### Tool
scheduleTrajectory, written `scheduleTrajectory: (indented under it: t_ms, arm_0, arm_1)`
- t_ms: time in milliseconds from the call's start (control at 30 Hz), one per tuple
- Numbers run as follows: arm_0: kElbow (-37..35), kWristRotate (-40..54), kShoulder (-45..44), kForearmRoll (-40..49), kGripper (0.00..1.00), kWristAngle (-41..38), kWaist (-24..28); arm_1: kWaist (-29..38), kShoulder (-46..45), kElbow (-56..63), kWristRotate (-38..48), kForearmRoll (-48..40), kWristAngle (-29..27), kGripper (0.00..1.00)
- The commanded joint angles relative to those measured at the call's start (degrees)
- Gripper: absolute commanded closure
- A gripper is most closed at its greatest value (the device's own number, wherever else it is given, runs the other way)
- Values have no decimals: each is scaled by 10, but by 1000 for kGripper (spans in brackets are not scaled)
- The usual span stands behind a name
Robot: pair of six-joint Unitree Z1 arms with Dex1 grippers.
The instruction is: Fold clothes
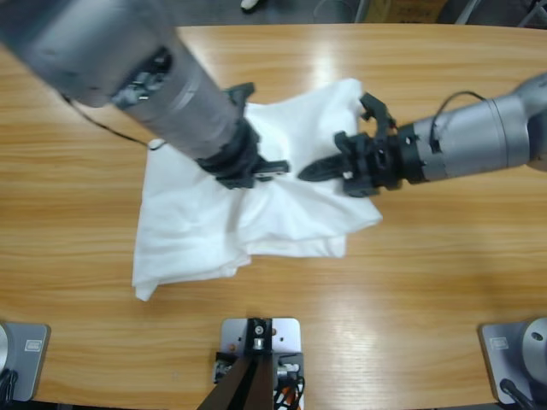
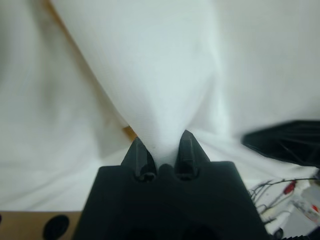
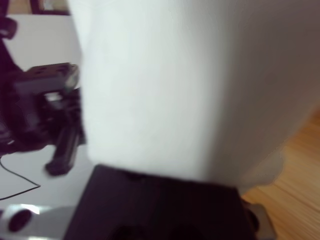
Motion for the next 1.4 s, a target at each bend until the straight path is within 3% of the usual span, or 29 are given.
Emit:
scheduleTrajectory:
  t_ms: [33, 333, 433, 600, 967, 1333, 1367, 1400]
  arm_0:
    - [166, 7, -126, 7, 1000, 40, 42]
    - [256, -2, -184, 5, 1000, 75, 45]
    - [287, 5, -204, 4, 1000, 84, 69]
    - [324, 29, -208, -19, 1000, 85, 112]
    - [365, 42, -117, -131, 1000, 64, 113]
    - [414, 34, -158, -130, 1000, 63, 113]
    - [416, 33, -170, -129, 1000, 64, 113]
    - [416, 33, -185, -129, 1000, 71, 113]
  arm_1:
    - [91, 67, -119, 20, 62, -33, 1000]
    - [154, 178, -290, 24, 135, -39, 1000]
    - [172, 205, -322, 24, 148, -39, 1000]
    - [180, 217, -324, 22, 159, -40, 1000]
    - [184, 226, -321, 20, 162, -39, 1000]
    - [187, 241, -323, 35, 165, -57, 1000]
    - [187, 236, -326, 36, 188, -68, 669]
    - [187, 231, -334, 31, 215, -82, 219]
